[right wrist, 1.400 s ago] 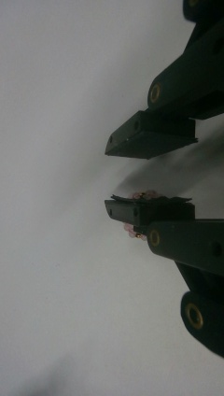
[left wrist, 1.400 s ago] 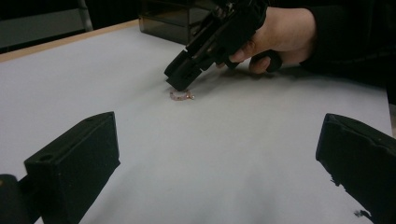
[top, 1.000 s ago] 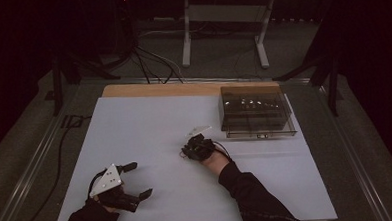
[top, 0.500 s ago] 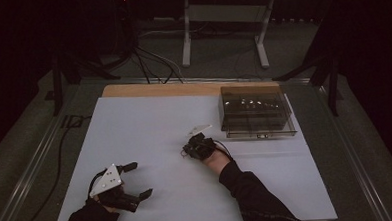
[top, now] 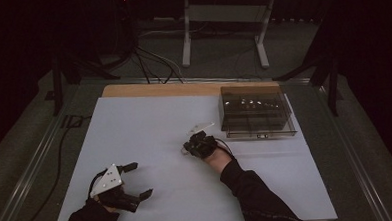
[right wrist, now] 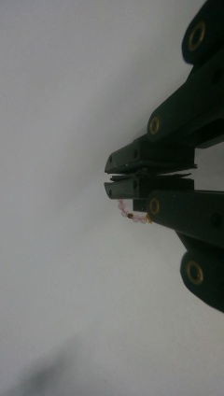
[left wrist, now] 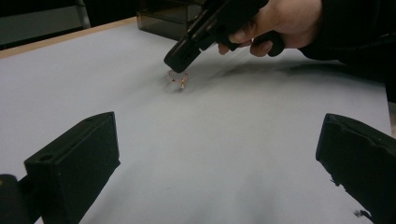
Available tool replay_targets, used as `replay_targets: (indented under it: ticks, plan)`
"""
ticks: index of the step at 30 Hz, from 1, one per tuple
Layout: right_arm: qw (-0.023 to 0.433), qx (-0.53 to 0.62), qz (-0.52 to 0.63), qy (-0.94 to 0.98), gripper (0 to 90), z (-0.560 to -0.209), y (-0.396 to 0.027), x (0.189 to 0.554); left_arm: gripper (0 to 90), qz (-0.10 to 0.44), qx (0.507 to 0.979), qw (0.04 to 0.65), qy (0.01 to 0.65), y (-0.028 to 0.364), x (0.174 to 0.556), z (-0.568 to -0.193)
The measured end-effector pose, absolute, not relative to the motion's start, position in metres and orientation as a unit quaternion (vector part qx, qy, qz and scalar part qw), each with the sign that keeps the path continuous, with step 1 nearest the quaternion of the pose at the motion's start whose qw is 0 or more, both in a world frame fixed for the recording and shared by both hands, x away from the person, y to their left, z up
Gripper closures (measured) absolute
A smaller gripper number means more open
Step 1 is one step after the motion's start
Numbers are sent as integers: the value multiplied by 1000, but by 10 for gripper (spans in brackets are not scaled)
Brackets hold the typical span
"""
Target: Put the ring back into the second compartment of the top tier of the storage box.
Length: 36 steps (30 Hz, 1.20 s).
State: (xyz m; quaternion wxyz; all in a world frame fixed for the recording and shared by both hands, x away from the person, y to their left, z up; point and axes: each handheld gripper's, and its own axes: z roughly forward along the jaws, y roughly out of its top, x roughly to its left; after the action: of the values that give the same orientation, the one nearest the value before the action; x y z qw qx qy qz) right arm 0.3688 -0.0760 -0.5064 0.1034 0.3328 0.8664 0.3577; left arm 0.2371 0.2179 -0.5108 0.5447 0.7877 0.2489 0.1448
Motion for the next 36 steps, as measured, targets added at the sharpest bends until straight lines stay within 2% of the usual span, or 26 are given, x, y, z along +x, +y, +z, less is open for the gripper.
replay_targets:
  ticks: [36]
  plan:
    - [123,323,380,858,865,-466,-101,361,7,146,787,545,250,217,237,-510]
